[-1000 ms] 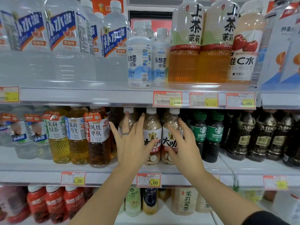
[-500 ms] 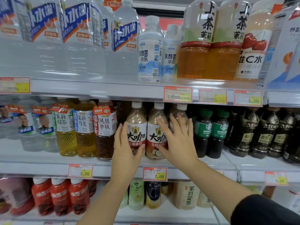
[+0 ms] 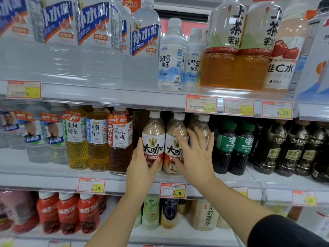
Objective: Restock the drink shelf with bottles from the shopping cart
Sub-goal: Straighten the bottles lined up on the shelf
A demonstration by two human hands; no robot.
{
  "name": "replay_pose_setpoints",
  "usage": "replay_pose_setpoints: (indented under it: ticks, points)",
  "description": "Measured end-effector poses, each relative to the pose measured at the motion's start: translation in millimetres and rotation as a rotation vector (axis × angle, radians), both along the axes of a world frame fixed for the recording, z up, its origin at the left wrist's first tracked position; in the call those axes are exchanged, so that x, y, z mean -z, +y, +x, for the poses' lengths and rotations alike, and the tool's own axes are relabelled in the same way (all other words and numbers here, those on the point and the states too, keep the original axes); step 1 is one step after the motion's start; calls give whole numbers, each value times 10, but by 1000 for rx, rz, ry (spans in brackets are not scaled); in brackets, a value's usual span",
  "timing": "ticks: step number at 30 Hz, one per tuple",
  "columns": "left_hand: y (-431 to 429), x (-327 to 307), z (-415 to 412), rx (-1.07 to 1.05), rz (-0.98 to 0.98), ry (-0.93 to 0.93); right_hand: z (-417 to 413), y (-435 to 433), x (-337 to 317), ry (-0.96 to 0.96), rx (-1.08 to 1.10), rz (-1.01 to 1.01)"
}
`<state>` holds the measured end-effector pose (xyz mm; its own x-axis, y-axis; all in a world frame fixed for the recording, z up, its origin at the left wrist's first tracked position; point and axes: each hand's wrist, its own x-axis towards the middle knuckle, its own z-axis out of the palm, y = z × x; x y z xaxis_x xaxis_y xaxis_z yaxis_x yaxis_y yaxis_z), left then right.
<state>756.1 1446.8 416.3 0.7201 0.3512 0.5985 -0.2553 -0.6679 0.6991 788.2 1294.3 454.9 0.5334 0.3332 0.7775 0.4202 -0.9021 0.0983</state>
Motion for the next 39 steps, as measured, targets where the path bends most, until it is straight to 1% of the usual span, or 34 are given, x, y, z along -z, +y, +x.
replay_pose_setpoints:
  ticks: [2,4,7,9,11,13,15,17,19,21,24,26,28,32,36,39]
  points:
    - [1,7,-1,3,2,12,-15,-9,-13,12,-28,6]
    - [-17,10,-36,-16,17,-5,-44,-138,-65,12,-102,61]
    - [-115,7,-153,-113,98,-141,-82,-599,-108,0,-243,246]
    - [-261,-3,-207,-119,198,-273,-76,-981,-68,-22,-278,347]
    - [-484,-16,-196,-61,322,-354,-45,-1315,-1,-16,-256,450]
    - [-758,-41,-130,27,421,-377,6,-1557,52,32,-232,579]
    - [-1058,-81,-51,111,474,-362,76,-1732,90,125,-228,693]
    - [-1346,-130,32,177,496,-315,158,-1841,138,258,-239,737]
    - [-1621,-180,112,199,450,-227,248,-1903,163,415,-258,769]
    - [-1856,-218,194,237,284,-100,327,-1934,144,558,-292,801]
    - [-2102,-244,332,214,40,55,453,-1966,106,691,-317,789]
    - [-2179,-243,433,200,-47,110,538,-1987,79,754,-331,770]
    - [-2210,-227,534,218,-80,128,616,-2004,61,819,-377,756]
    - [-2166,-212,690,270,-200,94,711,-2016,41,938,-487,775]
    - [-2153,-231,720,314,-236,102,761,-2024,69,951,-530,779]
    - [-2139,-240,721,323,-229,96,764,-2029,69,933,-552,744]
